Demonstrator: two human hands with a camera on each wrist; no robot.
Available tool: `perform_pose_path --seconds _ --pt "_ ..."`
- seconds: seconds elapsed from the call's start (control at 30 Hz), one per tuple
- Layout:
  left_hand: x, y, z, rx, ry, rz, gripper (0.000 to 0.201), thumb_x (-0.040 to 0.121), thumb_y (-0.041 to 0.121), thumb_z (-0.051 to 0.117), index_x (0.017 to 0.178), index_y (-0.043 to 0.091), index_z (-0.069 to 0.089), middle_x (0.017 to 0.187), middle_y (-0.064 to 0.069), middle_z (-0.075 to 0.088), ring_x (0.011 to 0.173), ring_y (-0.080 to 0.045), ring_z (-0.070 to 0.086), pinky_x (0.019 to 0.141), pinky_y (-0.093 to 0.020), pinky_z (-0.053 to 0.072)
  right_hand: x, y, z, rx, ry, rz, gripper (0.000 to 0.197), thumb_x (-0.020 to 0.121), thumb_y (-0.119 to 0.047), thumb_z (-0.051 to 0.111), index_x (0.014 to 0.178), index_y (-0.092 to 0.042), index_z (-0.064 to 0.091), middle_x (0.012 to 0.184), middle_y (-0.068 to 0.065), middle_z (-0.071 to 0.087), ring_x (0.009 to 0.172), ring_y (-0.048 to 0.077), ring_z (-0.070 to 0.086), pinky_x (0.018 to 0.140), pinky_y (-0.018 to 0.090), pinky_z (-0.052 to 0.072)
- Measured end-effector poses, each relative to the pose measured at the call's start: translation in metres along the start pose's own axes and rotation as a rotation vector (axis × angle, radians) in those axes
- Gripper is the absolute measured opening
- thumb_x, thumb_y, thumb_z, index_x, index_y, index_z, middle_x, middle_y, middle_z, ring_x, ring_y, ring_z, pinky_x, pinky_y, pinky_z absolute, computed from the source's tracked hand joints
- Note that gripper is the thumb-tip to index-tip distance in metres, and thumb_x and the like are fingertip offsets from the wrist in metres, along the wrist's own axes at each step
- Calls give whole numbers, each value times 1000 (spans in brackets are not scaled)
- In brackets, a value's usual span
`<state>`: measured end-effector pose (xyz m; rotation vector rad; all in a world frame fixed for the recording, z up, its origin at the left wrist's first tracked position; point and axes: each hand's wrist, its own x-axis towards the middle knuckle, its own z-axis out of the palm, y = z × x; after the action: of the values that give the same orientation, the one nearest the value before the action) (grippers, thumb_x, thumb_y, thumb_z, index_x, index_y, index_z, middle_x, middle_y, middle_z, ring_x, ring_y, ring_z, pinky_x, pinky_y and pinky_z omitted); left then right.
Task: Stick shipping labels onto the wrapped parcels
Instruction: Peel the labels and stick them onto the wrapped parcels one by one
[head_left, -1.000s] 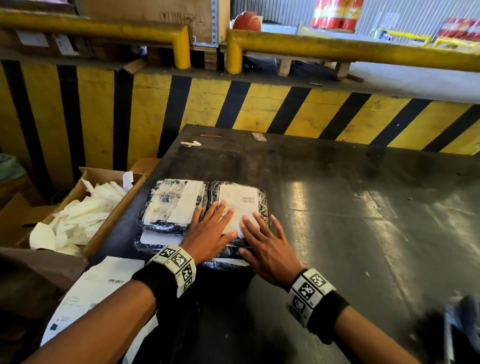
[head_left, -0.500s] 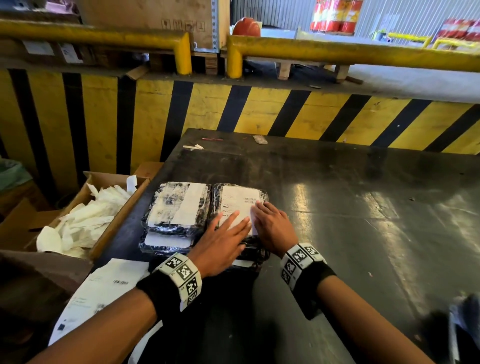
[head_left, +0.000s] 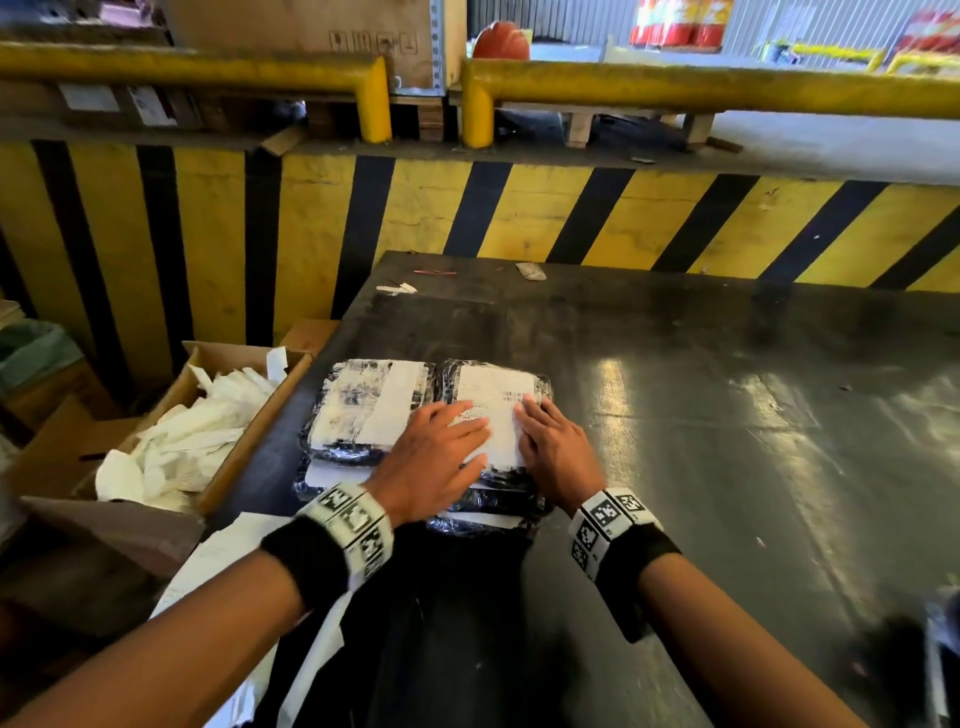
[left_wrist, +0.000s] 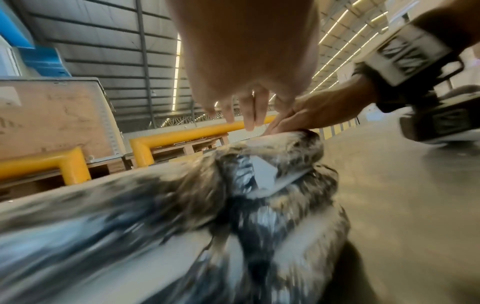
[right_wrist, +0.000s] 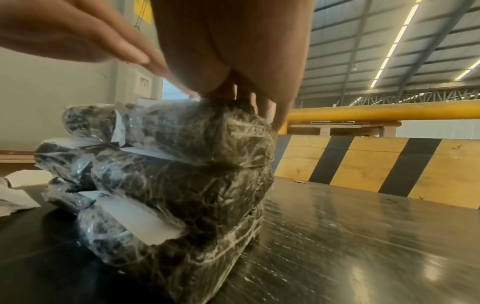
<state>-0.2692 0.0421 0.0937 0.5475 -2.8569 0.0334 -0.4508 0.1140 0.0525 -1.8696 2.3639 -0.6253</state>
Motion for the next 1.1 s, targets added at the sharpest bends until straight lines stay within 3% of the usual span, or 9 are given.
perform_pose_path --seconds 0.1,0.27,0.37,0.5,0.6,0.7,0.87,1.0,1.1 --pt "25 4 7 2 -276 -68 60 97 51 15 147 20 25 157 5 20 147 -18 0 116 -45 -6 -1 1 -4 -7 -15 21 49 96 -35 27 139 -18 43 150 2 36 141 23 29 112 42 31" --pt "-2 -28 10 -46 -242 -70 97 71 70 -21 147 30 24 155 15 19 146 -10 -1 113 -39 -13 -1 3 -7 13 -59 9 48 98 -36 27 143 -23 36 154 -5 27 144 16 20 115 37 19" --pt "-10 -43 -2 -134 -234 -122 91 77 78 -1 135 28 47 148 14 38 144 -9 14 113 -37 -3 -1 2 -4 25 -50 12 56 91 -40 21 143 -23 36 154 -5 28 144 16 19 115 35 18" --pt "22 -30 -18 -70 -96 -48 57 87 46 19 102 19 67 112 3 67 120 -18 49 105 -38 30 2 2 1 25 -21 17 77 80 -50 3 141 -21 39 152 -2 32 143 20 23 113 36 21" --pt "59 -11 -8 -31 -219 -11 49 99 37 22 139 19 43 149 1 39 142 -21 23 114 -42 17 4 3 1 1 -24 32 83 75 -52 -2 143 -23 36 153 -4 30 144 17 21 114 36 20" --pt "71 -8 1 21 -419 -86 50 101 37 20 149 22 18 158 6 14 147 -19 0 118 -45 -4 3 5 0 5 -55 48 83 73 -53 -3 144 -27 31 155 -7 26 145 14 17 115 36 16" --pt "49 -39 -3 -64 -361 -158 50 100 42 24 147 26 26 156 9 22 147 -17 2 116 -46 -11 2 5 1 39 -26 39 80 76 -53 0 143 -27 35 154 -7 27 144 13 18 115 37 15" --pt "41 -56 -12 -74 -358 -198 40 99 36 33 136 27 44 148 6 40 145 -16 13 118 -43 -2 2 3 1 31 -51 46 82 74 -54 -5 145 -29 29 156 -11 20 145 10 11 116 35 10" --pt "60 -54 -23 62 -296 -158 29 91 30 39 100 19 65 107 0 64 120 -16 46 112 -40 22 2 2 1 35 -50 50 84 72 -53 -5 145 -28 28 156 -9 19 146 11 10 116 36 10"
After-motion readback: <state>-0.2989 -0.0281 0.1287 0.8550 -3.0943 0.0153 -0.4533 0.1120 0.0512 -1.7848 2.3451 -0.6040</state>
